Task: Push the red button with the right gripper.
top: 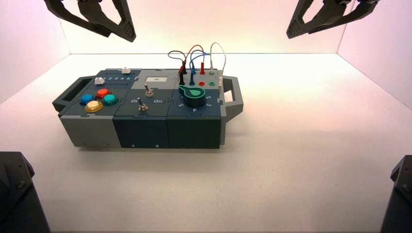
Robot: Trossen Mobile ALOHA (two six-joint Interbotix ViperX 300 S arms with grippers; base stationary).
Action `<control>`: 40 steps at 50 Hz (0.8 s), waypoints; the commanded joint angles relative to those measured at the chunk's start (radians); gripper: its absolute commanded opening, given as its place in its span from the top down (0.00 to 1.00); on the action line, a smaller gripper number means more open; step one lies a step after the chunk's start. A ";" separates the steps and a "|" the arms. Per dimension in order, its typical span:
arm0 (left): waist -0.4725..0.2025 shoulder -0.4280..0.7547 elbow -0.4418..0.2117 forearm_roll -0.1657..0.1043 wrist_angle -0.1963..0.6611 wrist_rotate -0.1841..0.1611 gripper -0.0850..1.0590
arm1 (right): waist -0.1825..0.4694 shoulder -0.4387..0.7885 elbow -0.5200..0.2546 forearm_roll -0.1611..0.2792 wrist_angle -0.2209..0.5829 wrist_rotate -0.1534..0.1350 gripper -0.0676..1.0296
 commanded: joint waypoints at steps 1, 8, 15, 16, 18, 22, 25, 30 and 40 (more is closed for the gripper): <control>-0.005 -0.003 -0.012 0.000 -0.009 0.003 0.15 | 0.006 -0.002 -0.034 0.002 -0.005 -0.002 0.31; -0.005 -0.002 -0.012 0.000 -0.009 0.003 0.15 | 0.006 -0.002 -0.034 0.002 -0.003 0.000 0.31; -0.005 -0.003 -0.012 0.000 -0.009 0.003 0.15 | 0.006 -0.002 -0.034 0.002 -0.002 0.000 0.31; -0.006 -0.003 -0.012 0.000 -0.009 0.003 0.15 | 0.006 -0.002 -0.035 0.002 -0.002 0.000 0.31; -0.005 -0.002 -0.012 0.000 -0.009 0.003 0.15 | 0.006 -0.002 -0.034 0.002 -0.003 0.000 0.31; -0.005 -0.003 -0.012 0.000 -0.009 0.003 0.15 | 0.006 -0.002 -0.034 0.002 -0.002 0.000 0.31; -0.005 -0.003 -0.012 0.000 -0.009 0.003 0.15 | 0.009 -0.003 -0.034 0.003 -0.003 0.000 0.31; -0.005 -0.003 -0.012 0.000 -0.009 0.003 0.15 | 0.017 -0.006 -0.034 0.002 -0.002 0.000 0.31; -0.002 -0.003 -0.011 0.008 -0.017 0.005 0.18 | 0.035 -0.006 -0.034 0.002 -0.003 -0.003 0.31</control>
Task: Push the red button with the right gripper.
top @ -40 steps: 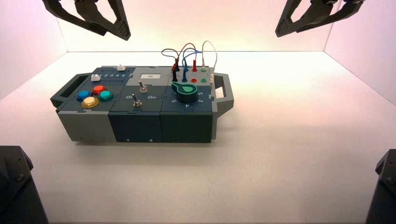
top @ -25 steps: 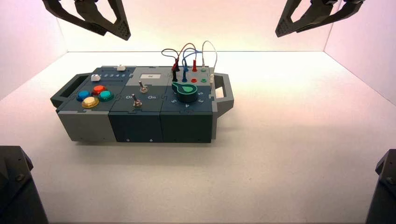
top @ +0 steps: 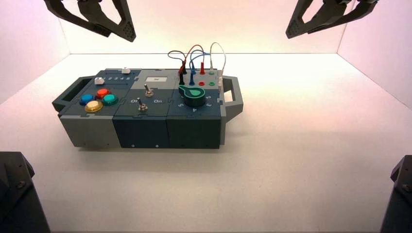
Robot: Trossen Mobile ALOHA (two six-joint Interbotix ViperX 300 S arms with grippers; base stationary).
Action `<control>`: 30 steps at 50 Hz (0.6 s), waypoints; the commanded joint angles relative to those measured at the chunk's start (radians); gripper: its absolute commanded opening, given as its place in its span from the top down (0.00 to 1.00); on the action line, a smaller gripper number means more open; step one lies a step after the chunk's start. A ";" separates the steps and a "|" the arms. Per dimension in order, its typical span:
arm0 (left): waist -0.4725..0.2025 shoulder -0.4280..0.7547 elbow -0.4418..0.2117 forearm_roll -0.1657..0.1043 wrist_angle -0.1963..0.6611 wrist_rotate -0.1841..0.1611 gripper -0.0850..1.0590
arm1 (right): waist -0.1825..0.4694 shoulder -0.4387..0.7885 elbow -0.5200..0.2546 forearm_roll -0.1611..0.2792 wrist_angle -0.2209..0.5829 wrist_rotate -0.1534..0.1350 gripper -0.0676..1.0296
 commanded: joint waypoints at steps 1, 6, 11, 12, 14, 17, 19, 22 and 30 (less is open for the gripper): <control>0.000 -0.003 -0.011 0.005 -0.015 0.005 0.20 | 0.020 -0.002 -0.035 0.002 -0.005 -0.005 0.31; 0.026 -0.006 -0.011 0.008 -0.012 0.005 0.21 | 0.032 -0.002 -0.043 0.002 -0.005 -0.009 0.31; 0.063 -0.015 -0.015 0.015 0.008 0.006 0.21 | 0.034 0.003 -0.044 0.002 -0.005 -0.011 0.31; 0.072 -0.018 -0.015 0.017 0.015 0.008 0.21 | 0.034 0.005 -0.044 0.000 -0.005 -0.009 0.31; 0.087 -0.025 -0.015 0.020 0.029 0.012 0.21 | 0.034 0.008 -0.044 -0.002 -0.005 -0.011 0.31; 0.109 -0.038 -0.011 0.025 0.046 0.017 0.21 | 0.034 0.012 -0.044 0.000 -0.005 -0.011 0.31; 0.121 -0.046 -0.009 0.028 0.057 0.018 0.21 | 0.034 0.015 -0.044 -0.002 -0.005 -0.009 0.31; 0.138 -0.066 -0.003 0.031 0.069 0.020 0.21 | 0.034 0.017 -0.046 -0.002 -0.006 -0.009 0.31; 0.178 -0.150 -0.003 0.035 0.098 0.021 0.24 | 0.035 0.021 -0.054 -0.002 -0.005 -0.011 0.31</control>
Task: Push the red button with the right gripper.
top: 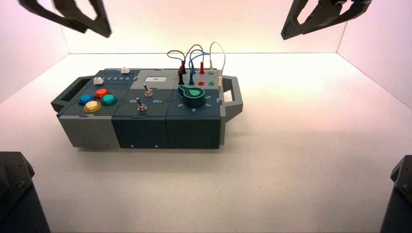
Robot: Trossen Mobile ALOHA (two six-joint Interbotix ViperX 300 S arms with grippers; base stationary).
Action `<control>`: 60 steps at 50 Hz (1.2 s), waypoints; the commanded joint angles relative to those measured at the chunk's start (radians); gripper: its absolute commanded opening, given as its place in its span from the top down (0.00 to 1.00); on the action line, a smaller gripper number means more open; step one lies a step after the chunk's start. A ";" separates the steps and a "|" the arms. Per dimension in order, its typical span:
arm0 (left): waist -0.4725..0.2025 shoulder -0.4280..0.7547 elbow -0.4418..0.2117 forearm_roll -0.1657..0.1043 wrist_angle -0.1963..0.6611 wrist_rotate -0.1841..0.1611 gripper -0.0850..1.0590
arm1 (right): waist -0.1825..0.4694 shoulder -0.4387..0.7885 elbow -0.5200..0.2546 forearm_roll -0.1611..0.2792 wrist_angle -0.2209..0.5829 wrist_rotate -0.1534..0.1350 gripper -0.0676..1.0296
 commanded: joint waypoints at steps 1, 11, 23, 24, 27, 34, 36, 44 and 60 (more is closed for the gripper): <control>0.037 -0.067 -0.017 0.005 0.018 0.005 0.24 | 0.009 0.003 -0.040 -0.002 -0.005 -0.002 0.31; 0.112 -0.147 -0.025 0.018 0.075 0.006 0.32 | 0.009 0.003 -0.041 -0.002 -0.002 0.000 0.31; 0.187 -0.135 -0.055 0.044 0.129 0.008 0.32 | 0.026 0.002 -0.038 -0.002 -0.002 -0.002 0.31; 0.189 -0.130 -0.060 0.044 0.130 0.008 0.33 | 0.028 0.002 -0.038 -0.002 -0.002 -0.002 0.31; 0.190 -0.112 -0.069 0.044 0.132 0.008 0.34 | 0.038 0.002 -0.037 -0.002 -0.002 -0.002 0.32; 0.190 -0.040 -0.112 0.044 0.140 0.011 0.37 | 0.046 0.002 -0.037 -0.002 -0.002 0.000 0.33; 0.190 -0.017 -0.124 0.044 0.146 0.009 0.37 | 0.046 0.002 -0.035 -0.002 -0.002 -0.002 0.33; 0.199 0.114 -0.190 0.046 0.173 0.011 0.43 | 0.046 0.002 -0.034 -0.002 -0.002 -0.002 0.33; 0.229 0.235 -0.270 0.048 0.172 0.014 0.57 | 0.046 -0.003 -0.034 -0.005 0.003 -0.002 0.33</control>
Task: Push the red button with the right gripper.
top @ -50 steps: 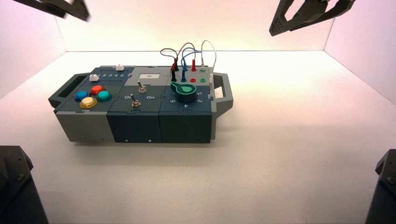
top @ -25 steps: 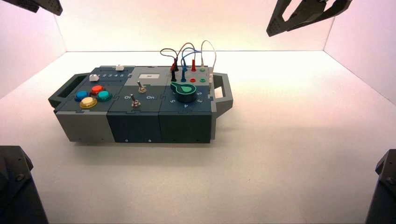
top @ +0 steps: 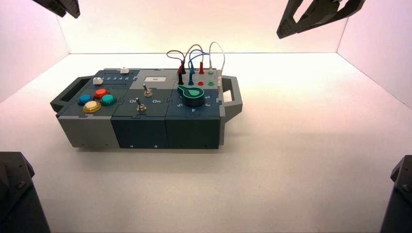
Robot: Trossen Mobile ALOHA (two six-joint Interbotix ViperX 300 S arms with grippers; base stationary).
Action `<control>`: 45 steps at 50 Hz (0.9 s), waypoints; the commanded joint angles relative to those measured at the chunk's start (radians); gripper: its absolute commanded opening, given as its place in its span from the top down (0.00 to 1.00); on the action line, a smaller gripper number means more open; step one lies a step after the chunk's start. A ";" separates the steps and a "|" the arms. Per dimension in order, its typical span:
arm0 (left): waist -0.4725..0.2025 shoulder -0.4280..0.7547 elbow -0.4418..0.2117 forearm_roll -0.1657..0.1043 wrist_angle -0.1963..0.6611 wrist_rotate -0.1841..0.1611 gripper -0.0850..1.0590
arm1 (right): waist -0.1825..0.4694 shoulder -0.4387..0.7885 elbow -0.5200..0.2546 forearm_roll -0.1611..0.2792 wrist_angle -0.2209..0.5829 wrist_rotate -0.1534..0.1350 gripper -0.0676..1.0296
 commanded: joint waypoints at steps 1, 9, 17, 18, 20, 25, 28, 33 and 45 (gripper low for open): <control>0.012 0.015 -0.046 0.002 -0.003 0.009 0.57 | 0.008 -0.003 -0.025 -0.003 -0.005 -0.002 0.33; 0.012 0.006 -0.041 0.002 -0.005 0.014 0.57 | 0.031 0.005 -0.064 -0.005 0.014 -0.008 0.36; 0.025 -0.012 -0.041 0.002 -0.005 0.014 0.57 | 0.097 0.066 -0.173 -0.006 0.054 -0.035 0.42; 0.028 -0.014 -0.041 0.002 -0.005 0.014 0.57 | 0.103 0.080 -0.192 -0.006 0.057 -0.035 0.42; 0.034 -0.017 -0.043 0.002 -0.005 0.014 0.57 | 0.115 0.114 -0.232 -0.006 0.066 -0.038 0.42; 0.058 -0.020 -0.041 0.002 -0.005 0.014 0.57 | 0.140 0.189 -0.311 -0.006 0.087 -0.043 0.42; 0.086 -0.028 -0.038 0.002 -0.006 0.012 0.57 | 0.153 0.241 -0.357 -0.008 0.100 -0.048 0.42; 0.126 -0.041 -0.029 0.002 -0.014 0.011 0.57 | 0.189 0.337 -0.430 -0.008 0.109 -0.054 0.42; 0.216 -0.097 -0.008 -0.005 -0.029 -0.006 0.57 | 0.267 0.551 -0.580 -0.008 0.107 -0.055 0.42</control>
